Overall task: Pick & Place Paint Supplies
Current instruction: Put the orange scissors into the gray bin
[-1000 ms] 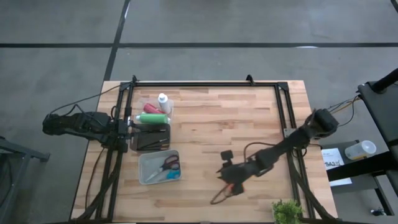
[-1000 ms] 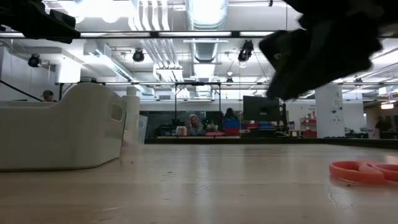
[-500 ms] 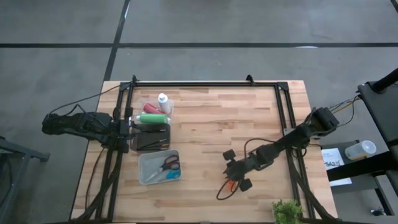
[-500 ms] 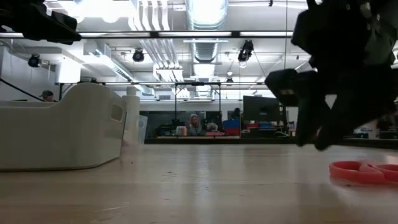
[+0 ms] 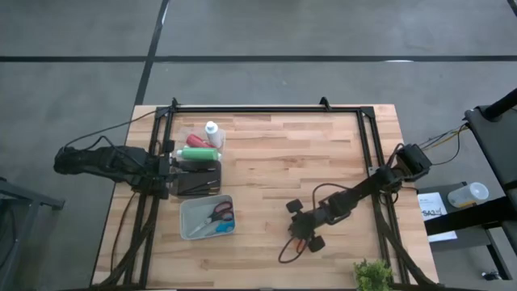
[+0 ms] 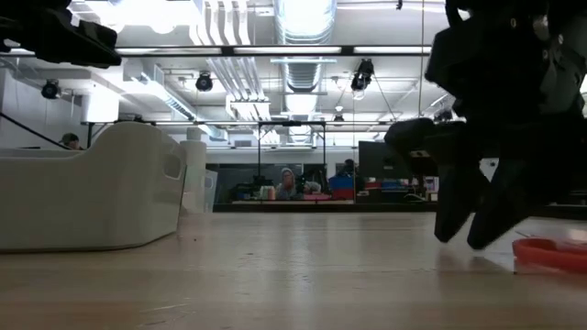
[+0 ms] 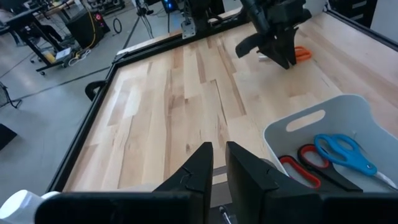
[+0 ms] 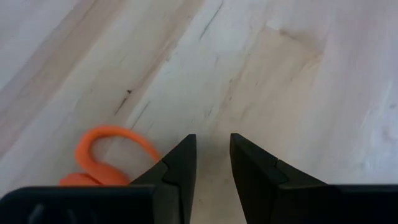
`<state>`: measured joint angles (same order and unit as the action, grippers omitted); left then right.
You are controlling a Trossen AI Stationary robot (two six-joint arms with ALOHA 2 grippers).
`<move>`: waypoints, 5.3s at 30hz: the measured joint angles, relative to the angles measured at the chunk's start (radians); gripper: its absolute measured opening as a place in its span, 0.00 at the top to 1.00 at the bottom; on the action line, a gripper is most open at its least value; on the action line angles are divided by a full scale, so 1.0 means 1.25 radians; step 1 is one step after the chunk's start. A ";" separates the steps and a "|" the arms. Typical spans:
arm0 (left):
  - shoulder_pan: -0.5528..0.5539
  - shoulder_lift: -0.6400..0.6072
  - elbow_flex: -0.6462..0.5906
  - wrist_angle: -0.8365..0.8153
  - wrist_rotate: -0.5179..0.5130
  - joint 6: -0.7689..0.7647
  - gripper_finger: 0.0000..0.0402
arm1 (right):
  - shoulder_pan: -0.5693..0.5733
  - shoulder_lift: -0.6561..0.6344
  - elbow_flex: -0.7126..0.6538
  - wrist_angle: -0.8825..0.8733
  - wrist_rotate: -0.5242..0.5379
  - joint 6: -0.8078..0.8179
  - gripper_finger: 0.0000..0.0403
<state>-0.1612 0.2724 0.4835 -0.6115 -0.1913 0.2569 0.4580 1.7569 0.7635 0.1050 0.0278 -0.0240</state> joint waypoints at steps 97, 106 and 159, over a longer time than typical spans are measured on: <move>0.000 0.012 0.000 0.000 0.000 0.000 0.87 | -0.107 -0.031 0.153 -0.016 0.062 0.156 0.97; 0.000 0.012 0.000 0.000 0.000 0.000 0.87 | -0.118 -0.010 0.326 0.009 0.089 -0.001 0.97; 0.000 0.021 0.000 0.000 0.000 0.000 0.87 | -0.215 0.508 0.912 -0.080 0.018 -0.026 0.97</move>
<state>-0.1612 0.2984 0.4831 -0.6109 -0.1913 0.2569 0.1886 2.3913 1.9030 0.0056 0.0506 -0.0563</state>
